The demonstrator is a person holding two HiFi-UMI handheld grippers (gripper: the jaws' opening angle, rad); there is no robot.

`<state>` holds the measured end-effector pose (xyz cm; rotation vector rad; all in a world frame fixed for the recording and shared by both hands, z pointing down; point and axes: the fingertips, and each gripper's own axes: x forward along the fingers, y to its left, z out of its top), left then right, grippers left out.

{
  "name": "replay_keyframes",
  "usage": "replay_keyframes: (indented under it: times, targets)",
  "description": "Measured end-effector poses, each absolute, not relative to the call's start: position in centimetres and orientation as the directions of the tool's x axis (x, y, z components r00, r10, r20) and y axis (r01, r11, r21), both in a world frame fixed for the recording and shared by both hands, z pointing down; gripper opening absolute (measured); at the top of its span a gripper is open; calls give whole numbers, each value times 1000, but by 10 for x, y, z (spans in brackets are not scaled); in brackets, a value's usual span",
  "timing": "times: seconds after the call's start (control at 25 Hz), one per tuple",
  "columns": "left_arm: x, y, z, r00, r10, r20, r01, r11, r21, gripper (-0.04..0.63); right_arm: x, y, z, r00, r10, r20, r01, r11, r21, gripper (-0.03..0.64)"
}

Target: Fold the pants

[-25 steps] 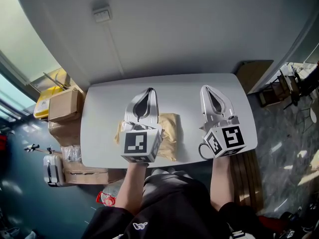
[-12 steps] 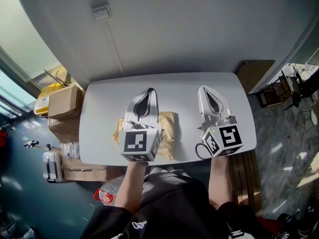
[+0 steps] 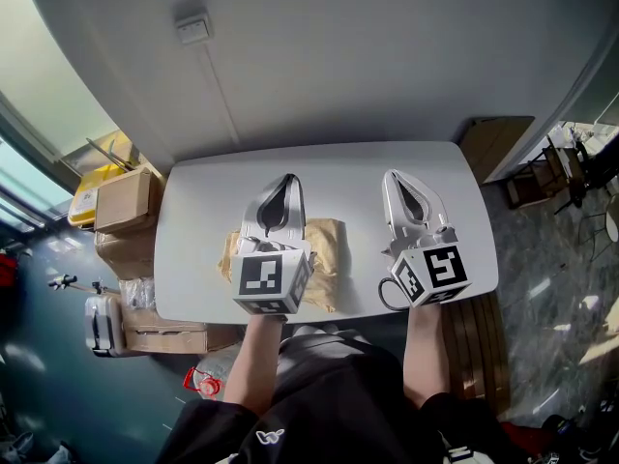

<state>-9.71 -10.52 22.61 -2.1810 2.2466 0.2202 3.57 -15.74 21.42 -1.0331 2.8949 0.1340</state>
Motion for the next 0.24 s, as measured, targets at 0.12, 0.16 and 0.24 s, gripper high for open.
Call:
replay_keyframes:
  times: [0.12,0.16,0.24]
  targets:
    - [-98,-106,232,-37,-997,-72,-994,30,101,5,35,-158,214,-775,-625,-93,-631,774,61,3]
    - [-99,-106,234,-38,-997,-61,-994,32,102,5,34,-159,214,-776,-624,-94,-630,774,62,3]
    - [-100,-107,237,-40,-998,-45,-994,35,103,5,33,-160,213,-778,-622,-94,-628,776,65,3]
